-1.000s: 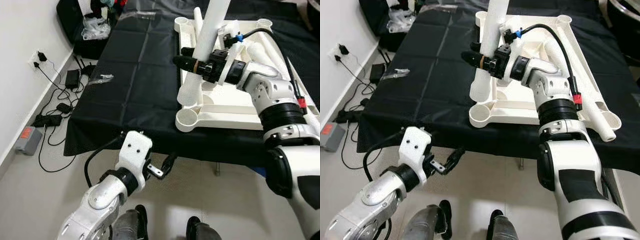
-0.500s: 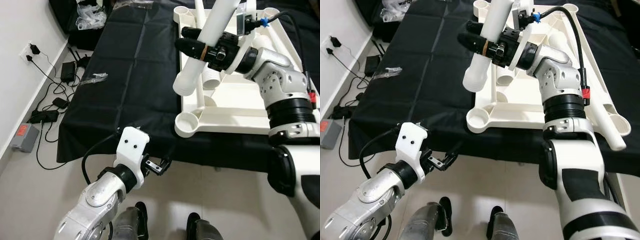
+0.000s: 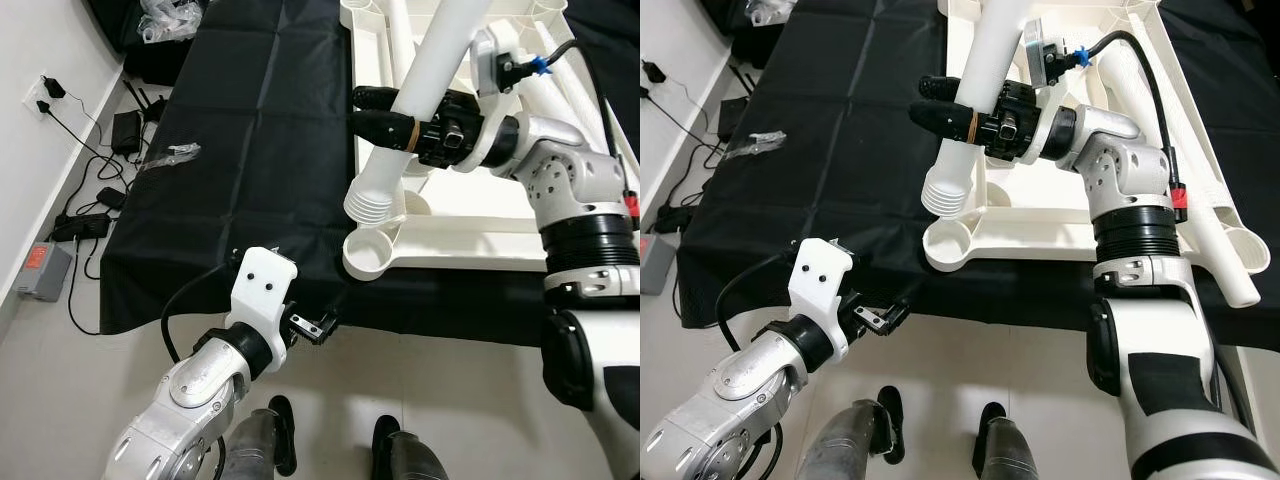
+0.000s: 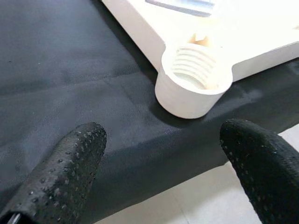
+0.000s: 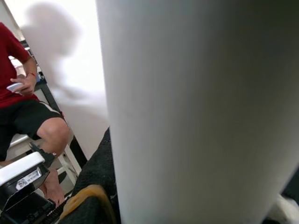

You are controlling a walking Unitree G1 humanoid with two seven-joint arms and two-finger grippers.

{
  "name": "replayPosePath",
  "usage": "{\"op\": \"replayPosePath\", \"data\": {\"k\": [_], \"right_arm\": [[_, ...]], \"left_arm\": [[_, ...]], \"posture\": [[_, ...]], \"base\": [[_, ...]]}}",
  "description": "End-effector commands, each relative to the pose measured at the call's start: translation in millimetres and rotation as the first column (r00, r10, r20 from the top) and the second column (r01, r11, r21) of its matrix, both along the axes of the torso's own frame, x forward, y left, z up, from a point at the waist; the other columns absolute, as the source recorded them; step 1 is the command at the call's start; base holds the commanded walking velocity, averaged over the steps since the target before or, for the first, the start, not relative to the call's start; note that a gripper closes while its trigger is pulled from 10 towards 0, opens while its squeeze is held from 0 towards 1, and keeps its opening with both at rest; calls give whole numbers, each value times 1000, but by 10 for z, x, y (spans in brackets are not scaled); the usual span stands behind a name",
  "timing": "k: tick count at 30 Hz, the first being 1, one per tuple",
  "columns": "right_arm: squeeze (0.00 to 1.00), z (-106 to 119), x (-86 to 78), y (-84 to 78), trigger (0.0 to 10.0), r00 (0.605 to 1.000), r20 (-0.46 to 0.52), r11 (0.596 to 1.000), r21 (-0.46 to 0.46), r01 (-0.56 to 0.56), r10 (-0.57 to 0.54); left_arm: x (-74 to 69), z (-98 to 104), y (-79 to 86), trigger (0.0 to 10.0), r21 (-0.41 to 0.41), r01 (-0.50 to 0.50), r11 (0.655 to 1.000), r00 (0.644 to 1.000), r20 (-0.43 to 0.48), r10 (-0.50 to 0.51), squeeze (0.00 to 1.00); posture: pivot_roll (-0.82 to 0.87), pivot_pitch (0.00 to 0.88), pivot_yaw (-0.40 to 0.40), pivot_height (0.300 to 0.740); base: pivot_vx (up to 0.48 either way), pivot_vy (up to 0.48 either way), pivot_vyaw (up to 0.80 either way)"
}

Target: Building children table

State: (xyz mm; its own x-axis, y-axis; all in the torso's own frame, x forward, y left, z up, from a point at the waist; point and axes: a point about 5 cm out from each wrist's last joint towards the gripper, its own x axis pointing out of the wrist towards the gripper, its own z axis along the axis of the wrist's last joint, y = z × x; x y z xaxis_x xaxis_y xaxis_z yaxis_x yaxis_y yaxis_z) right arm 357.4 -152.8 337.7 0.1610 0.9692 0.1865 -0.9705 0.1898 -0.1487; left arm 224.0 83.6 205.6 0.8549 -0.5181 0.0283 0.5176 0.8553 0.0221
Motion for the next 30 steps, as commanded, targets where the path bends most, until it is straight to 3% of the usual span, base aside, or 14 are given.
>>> {"op": "replayPosePath", "data": {"k": [1, 8, 14, 17, 30], "right_arm": [[0, 5, -28, 30, 10000, 1000, 16, 1000, 9, -17, 17], [0, -53, -72, 77, 10000, 999, 20, 999, -3, -44, 44], [0, -198, -87, 91, 10000, 998, 41, 993, -109, -35, 40], [0, -245, -60, 88, 10000, 997, 73, 989, -146, -1, 12], [0, -303, -151, 10, 10000, 996, 66, 985, -165, -43, 54]], "left_arm": [[-43, -9, -27, 10000, -5, 17, 1000, 1000, -14, -17, 0], [-125, -107, -15, 10000, 38, 44, 998, 998, -37, -42, 0], [-373, -308, -45, 10000, 46, 202, 978, 968, -158, -193, 0], [-426, -386, -12, 10000, 67, 210, 975, 963, -187, -195, 0], [-408, -425, 5, 10000, 69, 190, 979, 966, -191, -174, 0]], "posture": [[199, 388, 3, 740], [203, 386, -2, 740], [204, 381, -2, 740], [209, 377, -4, 740], [215, 365, 1, 740]], "base": [[0, 0, 0], [0, 0, 0], [0, 0, 0], [0, 0, 0], [0, 0, 0]]}}
